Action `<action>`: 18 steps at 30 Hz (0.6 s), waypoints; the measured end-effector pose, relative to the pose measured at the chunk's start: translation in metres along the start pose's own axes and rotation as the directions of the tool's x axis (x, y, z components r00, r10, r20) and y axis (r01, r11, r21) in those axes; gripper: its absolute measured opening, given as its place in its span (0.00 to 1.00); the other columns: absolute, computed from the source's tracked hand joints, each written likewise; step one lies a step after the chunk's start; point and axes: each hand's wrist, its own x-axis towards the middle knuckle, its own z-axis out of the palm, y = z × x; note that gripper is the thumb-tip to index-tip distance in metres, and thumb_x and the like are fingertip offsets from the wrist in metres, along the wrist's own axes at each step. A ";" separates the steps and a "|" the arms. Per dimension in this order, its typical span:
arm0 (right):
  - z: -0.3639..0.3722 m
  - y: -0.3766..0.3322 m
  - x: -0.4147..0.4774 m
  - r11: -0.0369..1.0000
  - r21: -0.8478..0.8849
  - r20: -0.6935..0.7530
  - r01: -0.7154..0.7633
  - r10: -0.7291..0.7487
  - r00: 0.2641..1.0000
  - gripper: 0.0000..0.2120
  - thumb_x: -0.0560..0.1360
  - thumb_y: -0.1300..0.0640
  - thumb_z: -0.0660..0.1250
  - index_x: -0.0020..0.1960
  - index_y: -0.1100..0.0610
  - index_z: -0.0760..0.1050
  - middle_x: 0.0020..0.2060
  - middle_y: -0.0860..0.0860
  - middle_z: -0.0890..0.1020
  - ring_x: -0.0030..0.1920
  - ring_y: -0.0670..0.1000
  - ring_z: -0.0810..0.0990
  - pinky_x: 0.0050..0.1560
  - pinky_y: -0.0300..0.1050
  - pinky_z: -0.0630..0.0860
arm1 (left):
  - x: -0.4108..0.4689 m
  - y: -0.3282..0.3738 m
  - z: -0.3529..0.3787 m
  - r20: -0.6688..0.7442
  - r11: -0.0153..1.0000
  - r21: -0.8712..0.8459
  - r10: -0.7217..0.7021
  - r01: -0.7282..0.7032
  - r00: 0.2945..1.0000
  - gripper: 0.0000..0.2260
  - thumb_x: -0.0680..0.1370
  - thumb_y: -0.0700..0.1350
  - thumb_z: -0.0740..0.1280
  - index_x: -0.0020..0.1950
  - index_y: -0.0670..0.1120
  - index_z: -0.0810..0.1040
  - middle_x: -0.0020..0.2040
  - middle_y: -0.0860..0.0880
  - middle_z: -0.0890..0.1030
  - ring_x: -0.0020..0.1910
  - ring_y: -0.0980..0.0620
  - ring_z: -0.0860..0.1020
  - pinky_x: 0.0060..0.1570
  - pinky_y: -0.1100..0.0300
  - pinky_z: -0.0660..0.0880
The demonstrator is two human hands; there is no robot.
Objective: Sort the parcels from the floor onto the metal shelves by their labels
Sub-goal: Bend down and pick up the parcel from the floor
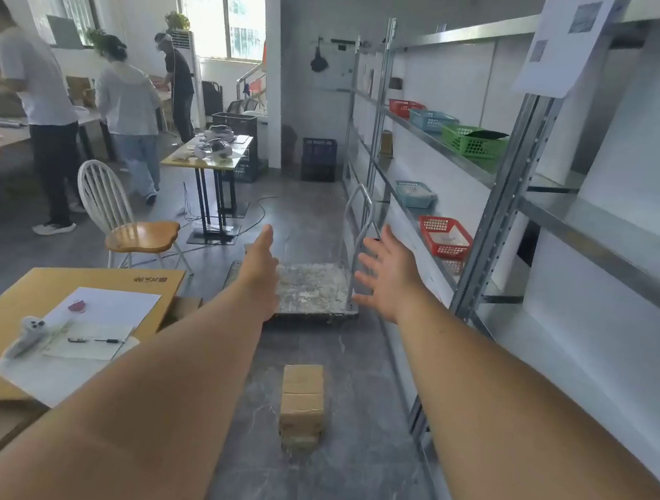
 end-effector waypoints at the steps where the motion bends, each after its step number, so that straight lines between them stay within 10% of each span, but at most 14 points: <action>1: -0.003 0.003 0.007 1.000 0.011 -0.008 -0.014 0.014 1.000 0.39 0.82 0.27 0.57 0.85 0.46 0.65 0.87 0.53 0.63 0.85 0.63 0.61 0.79 0.71 0.61 | 0.007 -0.004 0.005 -0.020 1.000 -0.016 -0.020 0.020 1.000 0.34 0.83 0.70 0.55 0.87 0.57 0.59 0.88 0.48 0.59 0.86 0.42 0.57 0.83 0.34 0.51; 18: -0.096 0.050 0.141 0.974 0.007 -0.004 -0.228 0.228 0.974 0.38 0.82 0.27 0.57 0.85 0.47 0.66 0.86 0.53 0.65 0.85 0.63 0.63 0.80 0.72 0.61 | 0.128 -0.074 0.073 -0.128 0.981 -0.059 -0.189 0.182 0.974 0.33 0.84 0.70 0.53 0.87 0.56 0.59 0.88 0.47 0.57 0.87 0.42 0.54 0.82 0.36 0.50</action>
